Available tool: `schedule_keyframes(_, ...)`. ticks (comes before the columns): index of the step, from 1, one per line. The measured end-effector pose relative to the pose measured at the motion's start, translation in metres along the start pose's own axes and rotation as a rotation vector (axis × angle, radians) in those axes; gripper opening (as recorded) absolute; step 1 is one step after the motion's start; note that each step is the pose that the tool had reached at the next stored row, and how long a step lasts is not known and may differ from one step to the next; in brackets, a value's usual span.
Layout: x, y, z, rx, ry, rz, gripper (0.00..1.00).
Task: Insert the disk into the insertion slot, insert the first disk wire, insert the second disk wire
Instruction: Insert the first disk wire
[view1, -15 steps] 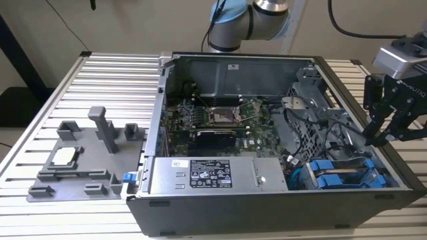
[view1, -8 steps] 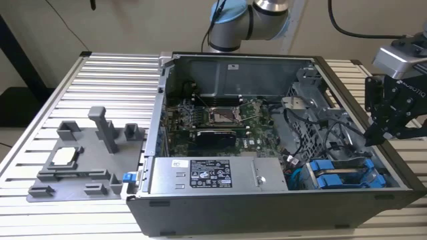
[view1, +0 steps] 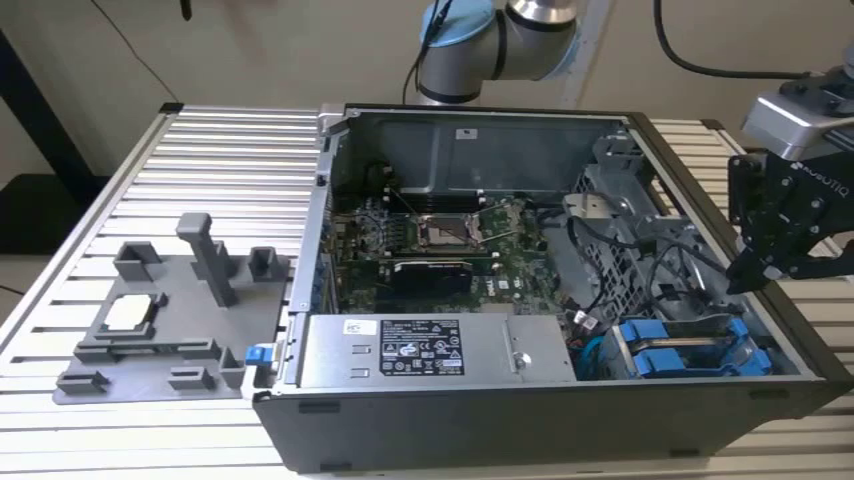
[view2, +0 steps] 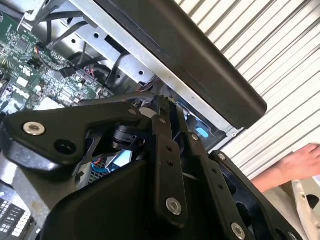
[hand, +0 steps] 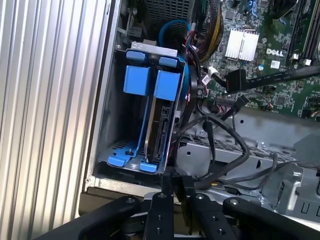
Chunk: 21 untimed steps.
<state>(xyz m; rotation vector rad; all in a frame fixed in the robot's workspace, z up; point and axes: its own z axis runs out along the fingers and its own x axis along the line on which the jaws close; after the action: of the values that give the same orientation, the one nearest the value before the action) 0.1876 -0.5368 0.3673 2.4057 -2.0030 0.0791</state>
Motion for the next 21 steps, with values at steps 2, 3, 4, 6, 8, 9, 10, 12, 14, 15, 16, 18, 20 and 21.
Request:
schedule_keyframes(2,0.0013,0.0024,-0.0001,-0.0001,0.0001,0.001,0.19)
schedule_keyframes(3,0.0018,0.0036,-0.0001,-0.0001,0.0001,0.002,0.19)
schedule_keyframes(4,0.0023,0.0047,0.0000,-0.0001,-0.0001,0.002,0.19)
schedule_keyframes(6,0.0037,0.0067,0.0000,-0.0002,-0.0001,0.004,0.19)
schedule_keyframes(8,0.0049,0.0085,0.0000,-0.0002,-0.0001,0.005,0.19)
schedule_keyframes(9,0.0054,0.0094,0.0000,-0.0002,0.0000,0.006,0.19)
schedule_keyframes(10,0.0060,0.0102,0.0000,-0.0003,-0.0001,0.007,0.19)
schedule_keyframes(12,0.0073,0.0123,0.0000,-0.0004,0.0000,0.009,0.19)
schedule_keyframes(14,0.0084,0.0152,0.0000,-0.0004,0.0001,0.010,0.19)
schedule_keyframes(15,0.0086,0.0171,0.0000,-0.0004,0.0000,0.011,0.19)
schedule_keyframes(16,0.0085,0.0193,0.0001,-0.0005,-0.0001,0.011,0.19)
schedule_keyframes(18,0.0081,0.0244,0.0002,-0.0005,-0.0002,0.012,0.19)
schedule_keyframes(20,0.0075,0.0299,0.0001,-0.0005,0.0001,0.013,0.19)
schedule_keyframes(21,0.0072,0.0326,0.0003,-0.0005,0.0002,0.014,0.19)
